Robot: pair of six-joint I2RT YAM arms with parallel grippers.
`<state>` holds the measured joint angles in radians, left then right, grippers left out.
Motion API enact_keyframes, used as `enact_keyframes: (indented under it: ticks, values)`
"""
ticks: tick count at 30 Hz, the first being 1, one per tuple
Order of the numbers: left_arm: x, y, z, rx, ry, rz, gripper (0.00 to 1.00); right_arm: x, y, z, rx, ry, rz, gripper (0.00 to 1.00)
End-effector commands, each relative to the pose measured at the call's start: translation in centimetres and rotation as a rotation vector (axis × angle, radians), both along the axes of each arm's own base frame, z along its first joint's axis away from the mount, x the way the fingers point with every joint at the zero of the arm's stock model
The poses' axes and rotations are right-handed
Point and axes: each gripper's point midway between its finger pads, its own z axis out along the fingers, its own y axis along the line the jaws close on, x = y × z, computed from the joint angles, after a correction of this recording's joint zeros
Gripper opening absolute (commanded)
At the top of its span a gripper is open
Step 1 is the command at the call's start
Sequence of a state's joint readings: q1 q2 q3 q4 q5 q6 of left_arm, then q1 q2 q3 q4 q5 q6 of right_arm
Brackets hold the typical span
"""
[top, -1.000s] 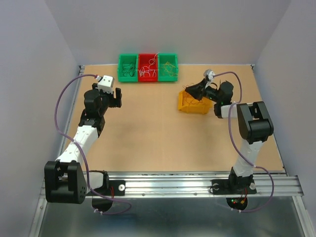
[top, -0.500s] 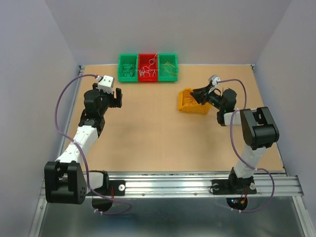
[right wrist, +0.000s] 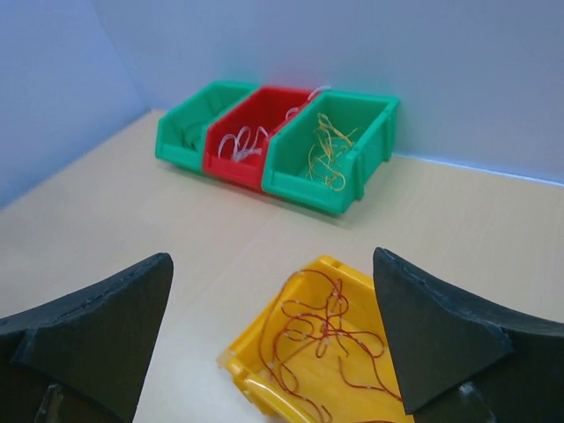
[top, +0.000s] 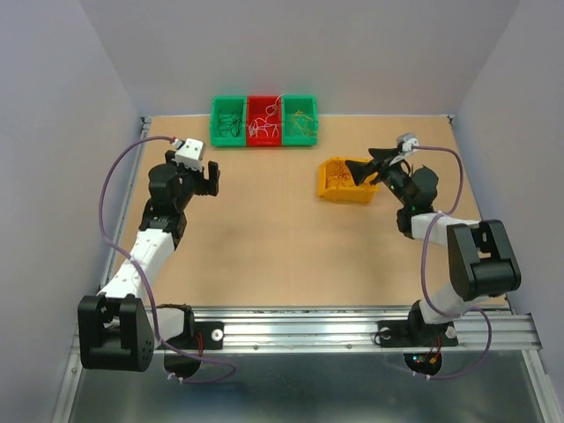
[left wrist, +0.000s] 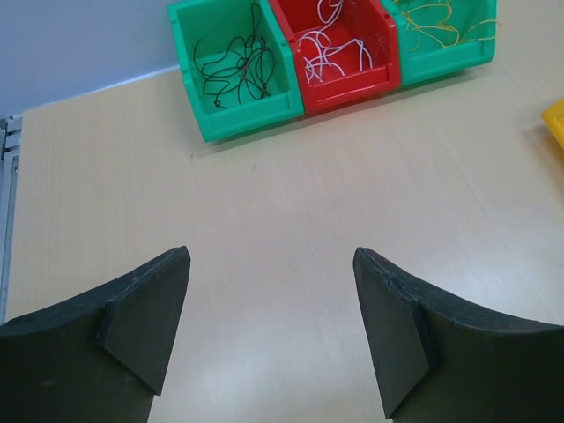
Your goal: Untangle the cables
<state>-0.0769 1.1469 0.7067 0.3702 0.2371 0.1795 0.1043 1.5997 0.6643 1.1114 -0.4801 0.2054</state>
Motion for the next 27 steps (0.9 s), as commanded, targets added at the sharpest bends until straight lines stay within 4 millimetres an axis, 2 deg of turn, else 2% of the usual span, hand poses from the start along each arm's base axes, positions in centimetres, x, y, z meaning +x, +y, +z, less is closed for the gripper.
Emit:
enact_keyframes:
  ticks: [1, 2, 3, 4, 5, 6, 12, 13, 15, 16, 17, 27]
  values:
    - [-1.1, -0.4, 3.5, 0.004, -0.131, -0.038, 0.89, -1.4, -2.6, 4.5, 0.327, 0.050, -0.145, 1.00]
    - [-1.6, -0.4, 4.1, -0.001, -0.156, -0.036, 0.90, -2.7, -2.8, 5.9, 0.340, 0.026, -0.145, 1.00]
    - [-1.8, -0.4, 4.3, -0.003, -0.167, -0.036, 0.91, -3.3, -2.6, 6.0, 0.329, 0.035, -0.129, 1.00]
    - [-2.2, -0.3, 5.1, -0.008, -0.192, -0.034, 0.92, -3.9, -2.4, 5.4, 0.309, 0.082, -0.123, 1.00]
    - [-2.4, -0.3, 5.1, -0.010, -0.194, -0.030, 0.93, -4.4, -2.6, 5.0, 0.302, 0.107, -0.134, 1.00]
    - [-2.6, -0.3, 5.3, -0.018, -0.198, -0.033, 0.99, -5.6, -3.1, 5.4, 0.302, 0.134, -0.164, 1.00]
    - [-3.7, -0.9, 5.6, -0.069, -0.202, -0.059, 0.99, -9.9, -8.0, 6.2, 0.263, 0.145, -0.426, 1.00]
    - [-3.8, -0.7, 5.7, -0.082, -0.204, -0.040, 0.99, -11.3, -8.6, 6.3, 0.230, 0.127, -0.448, 1.00]
    - [-3.9, -0.4, 5.3, -0.119, -0.198, -0.010, 0.99, -12.1, -10.2, 6.2, 0.232, 0.115, -0.532, 1.00]
    - [-4.0, 0.0, 5.5, -0.127, -0.205, 0.014, 0.99, -12.6, -10.6, 5.6, 0.218, 0.117, -0.552, 1.00]
    - [-4.1, 0.2, 5.0, -0.129, -0.198, 0.024, 0.99, -13.2, -11.2, 6.2, 0.231, 0.088, -0.576, 1.00]
    - [-4.5, 0.1, 4.6, -0.146, -0.229, 0.022, 0.99, -13.3, -11.5, 5.7, 0.236, 0.101, -0.595, 1.00]
